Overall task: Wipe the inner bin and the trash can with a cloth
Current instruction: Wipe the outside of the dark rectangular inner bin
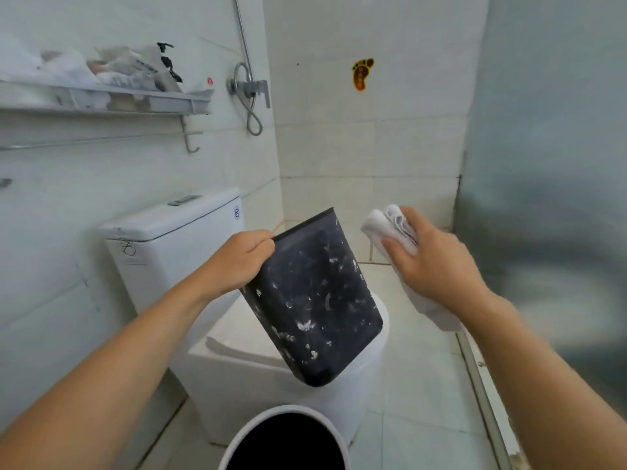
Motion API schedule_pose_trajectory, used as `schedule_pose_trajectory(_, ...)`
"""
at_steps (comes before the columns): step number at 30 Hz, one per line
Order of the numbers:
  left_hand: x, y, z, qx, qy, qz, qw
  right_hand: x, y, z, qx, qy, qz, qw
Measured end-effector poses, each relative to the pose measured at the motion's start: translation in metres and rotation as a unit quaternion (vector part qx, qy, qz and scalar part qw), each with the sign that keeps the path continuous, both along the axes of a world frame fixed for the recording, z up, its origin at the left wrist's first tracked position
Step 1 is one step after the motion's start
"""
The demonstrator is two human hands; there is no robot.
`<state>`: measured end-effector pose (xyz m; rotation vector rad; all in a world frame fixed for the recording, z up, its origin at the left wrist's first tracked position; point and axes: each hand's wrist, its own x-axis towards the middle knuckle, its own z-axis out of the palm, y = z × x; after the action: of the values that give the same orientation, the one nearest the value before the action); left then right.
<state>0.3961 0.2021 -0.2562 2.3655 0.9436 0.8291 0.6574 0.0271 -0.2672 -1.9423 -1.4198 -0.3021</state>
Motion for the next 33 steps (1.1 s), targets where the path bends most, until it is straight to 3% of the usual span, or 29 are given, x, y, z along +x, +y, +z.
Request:
schedule_pose_trajectory(8,0.01,0.05,-0.025,0.0,-0.006,0.014,1.0,-0.019,0.087,-0.058,-0.031,-0.083,0.069,0.994)
schedule_pose_trajectory(16,0.01,0.078,-0.031,-0.015,-0.019,-0.008,1.0,-0.029,0.131,-0.064,-0.034,-0.181,0.072,0.98)
schedule_pose_trajectory(21,0.019,0.074,-0.03,0.0,-0.036,-0.037,0.999,-0.033,0.124,-0.072,-0.06,-0.14,0.073,0.986)
schedule_pose_trajectory(27,0.023,0.072,-0.032,0.015,-0.028,-0.023,0.999,-0.049,0.108,-0.083,-0.003,-0.193,0.153,0.969)
schedule_pose_trajectory(33,0.028,0.063,-0.032,0.031,-0.013,-0.022,0.999,-0.031,0.143,-0.043,0.033,-0.095,0.05,0.994)
